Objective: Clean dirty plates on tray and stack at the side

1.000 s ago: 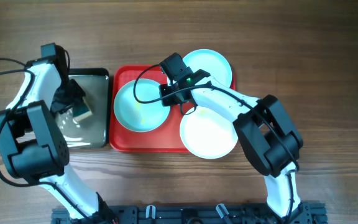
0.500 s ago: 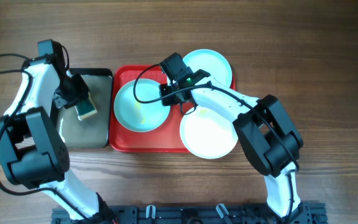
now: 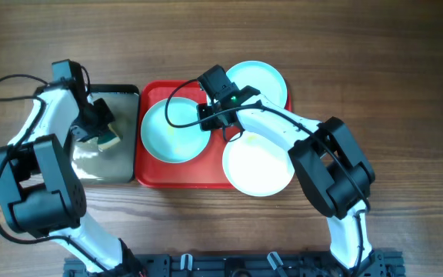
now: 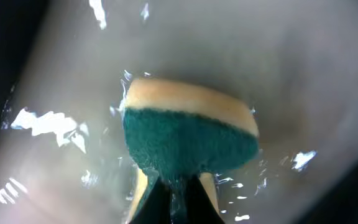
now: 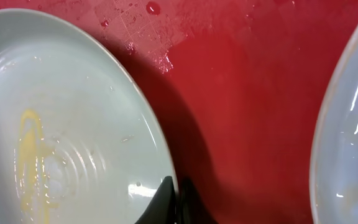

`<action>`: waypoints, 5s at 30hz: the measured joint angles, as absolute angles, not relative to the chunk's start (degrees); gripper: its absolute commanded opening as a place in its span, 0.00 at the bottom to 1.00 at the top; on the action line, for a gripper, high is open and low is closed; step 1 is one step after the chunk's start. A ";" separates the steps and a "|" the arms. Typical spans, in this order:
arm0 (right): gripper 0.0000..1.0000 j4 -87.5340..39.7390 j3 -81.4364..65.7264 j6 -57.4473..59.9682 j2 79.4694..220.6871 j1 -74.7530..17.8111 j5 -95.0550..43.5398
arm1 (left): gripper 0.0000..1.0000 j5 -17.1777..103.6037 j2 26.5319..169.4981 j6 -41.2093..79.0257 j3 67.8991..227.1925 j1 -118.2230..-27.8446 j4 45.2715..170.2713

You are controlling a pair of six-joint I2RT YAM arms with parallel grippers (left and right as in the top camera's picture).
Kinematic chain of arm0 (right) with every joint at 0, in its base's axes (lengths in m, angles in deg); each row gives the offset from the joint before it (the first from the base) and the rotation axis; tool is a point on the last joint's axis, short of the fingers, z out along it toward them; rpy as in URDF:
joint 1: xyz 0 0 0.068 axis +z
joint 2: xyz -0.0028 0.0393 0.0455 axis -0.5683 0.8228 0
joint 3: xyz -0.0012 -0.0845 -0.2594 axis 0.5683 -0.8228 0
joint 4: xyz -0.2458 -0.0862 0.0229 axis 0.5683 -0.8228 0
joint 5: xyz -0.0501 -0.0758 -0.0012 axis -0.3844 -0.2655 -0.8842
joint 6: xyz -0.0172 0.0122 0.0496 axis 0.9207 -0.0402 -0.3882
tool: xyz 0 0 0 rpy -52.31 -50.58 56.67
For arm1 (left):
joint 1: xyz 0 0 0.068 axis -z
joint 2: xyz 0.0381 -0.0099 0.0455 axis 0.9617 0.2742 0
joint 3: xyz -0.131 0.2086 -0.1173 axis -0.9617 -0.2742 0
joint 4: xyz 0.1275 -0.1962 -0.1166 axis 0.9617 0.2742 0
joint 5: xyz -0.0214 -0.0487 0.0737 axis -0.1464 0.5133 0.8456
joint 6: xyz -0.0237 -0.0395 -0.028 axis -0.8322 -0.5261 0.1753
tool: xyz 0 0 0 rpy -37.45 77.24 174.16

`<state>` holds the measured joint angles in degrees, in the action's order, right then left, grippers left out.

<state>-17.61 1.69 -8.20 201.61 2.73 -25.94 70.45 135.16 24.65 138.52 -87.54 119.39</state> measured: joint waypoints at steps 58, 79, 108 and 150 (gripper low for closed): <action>0.04 -18.99 1.58 -6.21 202.20 -3.13 -11.76 | 0.04 56.52 135.31 24.86 136.20 -63.67 116.39; 0.04 -23.56 1.90 -8.66 202.20 -2.82 -11.15 | 0.04 78.07 133.54 11.01 152.11 -62.47 127.67; 0.04 -33.55 2.91 -4.88 184.38 11.23 -68.54 | 0.04 72.37 129.26 10.83 155.81 -76.26 134.21; 0.04 -45.00 1.79 0.50 173.02 -48.79 -17.75 | 0.04 71.39 130.07 10.83 155.79 -67.38 131.08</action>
